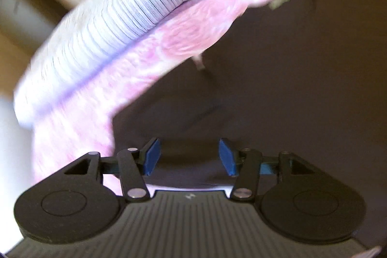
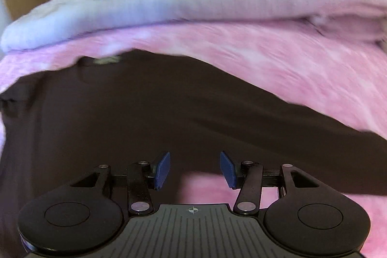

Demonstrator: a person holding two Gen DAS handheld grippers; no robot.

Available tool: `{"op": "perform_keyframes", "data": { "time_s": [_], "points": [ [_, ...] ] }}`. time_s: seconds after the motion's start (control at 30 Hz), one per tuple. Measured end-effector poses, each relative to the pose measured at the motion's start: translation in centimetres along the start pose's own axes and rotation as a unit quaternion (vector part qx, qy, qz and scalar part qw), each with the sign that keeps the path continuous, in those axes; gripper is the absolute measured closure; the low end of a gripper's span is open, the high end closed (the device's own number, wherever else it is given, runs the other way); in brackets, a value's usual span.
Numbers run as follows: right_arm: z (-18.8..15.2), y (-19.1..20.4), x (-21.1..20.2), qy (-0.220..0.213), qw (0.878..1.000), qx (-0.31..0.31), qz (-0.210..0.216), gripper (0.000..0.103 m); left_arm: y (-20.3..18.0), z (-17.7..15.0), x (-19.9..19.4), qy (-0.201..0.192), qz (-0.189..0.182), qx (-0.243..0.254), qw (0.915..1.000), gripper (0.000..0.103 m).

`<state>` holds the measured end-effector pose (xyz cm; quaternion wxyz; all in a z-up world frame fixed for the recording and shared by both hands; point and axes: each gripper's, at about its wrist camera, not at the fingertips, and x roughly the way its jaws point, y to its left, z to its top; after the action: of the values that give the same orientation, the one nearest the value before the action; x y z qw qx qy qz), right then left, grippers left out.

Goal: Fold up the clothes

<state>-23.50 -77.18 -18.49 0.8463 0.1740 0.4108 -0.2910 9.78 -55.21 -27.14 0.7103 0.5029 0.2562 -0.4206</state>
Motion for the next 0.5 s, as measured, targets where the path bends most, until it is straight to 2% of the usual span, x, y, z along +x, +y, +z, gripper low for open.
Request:
{"op": "perform_keyframes", "data": {
  "time_s": [0.13, 0.27, 0.33, 0.4, 0.43, 0.5],
  "points": [
    [0.5, 6.8, -0.8, -0.01, 1.0, -0.011, -0.02, 0.053, 1.3, -0.5, 4.2, -0.056, -0.029, 0.113, 0.9917, 0.05],
    [-1.1, 11.5, -0.8, 0.01, 0.999, 0.001, -0.05, 0.053, 0.4, -1.0, 7.0, -0.104, -0.09, 0.203, 0.9695, 0.05],
    [-2.0, 13.6, -0.4, 0.02, 0.998, 0.01, -0.067, 0.053, -0.2, -1.8, 7.9, -0.121, -0.104, 0.228, 0.9606, 0.059],
    [-2.6, 15.2, -0.2, 0.031, 0.996, 0.03, -0.077, 0.053, 0.3, -2.0, 8.3, -0.138, -0.118, 0.212, 0.9601, 0.076],
    [-2.8, 16.0, -0.2, 0.034, 0.996, 0.037, -0.076, 0.053, 1.1, -1.9, 8.3, -0.139, -0.123, 0.186, 0.965, 0.099],
    [-3.0, 17.8, -0.3, 0.039, 0.996, 0.03, -0.072, 0.053, 3.4, -2.4, 8.0, -0.146, -0.111, 0.12, 0.9756, 0.102]
  ]
}}
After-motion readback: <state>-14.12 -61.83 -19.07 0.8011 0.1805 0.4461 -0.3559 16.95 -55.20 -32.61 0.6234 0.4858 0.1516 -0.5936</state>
